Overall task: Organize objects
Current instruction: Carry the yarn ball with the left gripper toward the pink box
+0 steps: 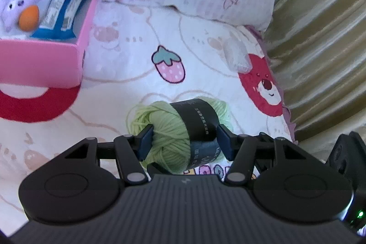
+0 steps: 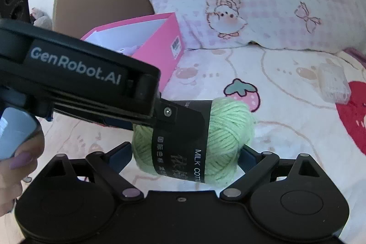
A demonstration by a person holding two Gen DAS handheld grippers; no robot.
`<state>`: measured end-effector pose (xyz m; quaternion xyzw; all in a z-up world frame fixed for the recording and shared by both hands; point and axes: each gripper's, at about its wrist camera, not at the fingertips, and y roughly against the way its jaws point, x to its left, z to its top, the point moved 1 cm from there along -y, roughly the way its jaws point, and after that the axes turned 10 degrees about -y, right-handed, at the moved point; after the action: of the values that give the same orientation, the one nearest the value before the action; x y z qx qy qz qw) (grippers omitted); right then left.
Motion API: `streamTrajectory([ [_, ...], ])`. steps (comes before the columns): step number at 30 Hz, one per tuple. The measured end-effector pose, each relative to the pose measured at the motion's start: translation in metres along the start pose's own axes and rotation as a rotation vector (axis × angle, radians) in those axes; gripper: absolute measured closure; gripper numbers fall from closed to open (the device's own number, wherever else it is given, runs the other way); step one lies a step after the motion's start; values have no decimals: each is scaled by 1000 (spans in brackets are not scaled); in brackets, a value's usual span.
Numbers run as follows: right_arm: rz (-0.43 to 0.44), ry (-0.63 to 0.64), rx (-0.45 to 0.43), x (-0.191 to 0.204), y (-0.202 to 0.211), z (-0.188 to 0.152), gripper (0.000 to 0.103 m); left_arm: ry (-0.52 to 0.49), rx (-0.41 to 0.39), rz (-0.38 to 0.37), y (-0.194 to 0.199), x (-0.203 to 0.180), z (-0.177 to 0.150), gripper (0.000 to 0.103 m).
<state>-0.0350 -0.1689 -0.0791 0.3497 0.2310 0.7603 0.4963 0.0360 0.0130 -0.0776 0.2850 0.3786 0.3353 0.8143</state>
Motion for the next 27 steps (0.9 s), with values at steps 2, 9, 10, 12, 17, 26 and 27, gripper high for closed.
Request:
streamTrajectory([
  [2, -1, 16, 9, 5, 3, 2, 6, 4, -7, -4, 7, 2, -1, 46],
  [9, -2, 67, 42, 30, 10, 7, 6, 6, -48, -8, 35, 8, -2, 46],
  [10, 6, 65, 46, 32, 10, 8, 6, 4, -54, -3, 39, 9, -4, 46],
  [12, 18, 56, 59, 37, 11, 9, 6, 10, -57, -1, 46, 12, -7, 46],
  [17, 28, 64, 82, 49, 12, 9, 6, 28, -78, -4, 63, 18, -14, 46],
  [26, 41, 73, 84, 60, 21, 18, 6, 29, -111, 2, 81, 20, -16, 46],
  [27, 43, 77, 83, 61, 22, 19, 6, 30, -117, 3, 84, 20, -16, 46],
])
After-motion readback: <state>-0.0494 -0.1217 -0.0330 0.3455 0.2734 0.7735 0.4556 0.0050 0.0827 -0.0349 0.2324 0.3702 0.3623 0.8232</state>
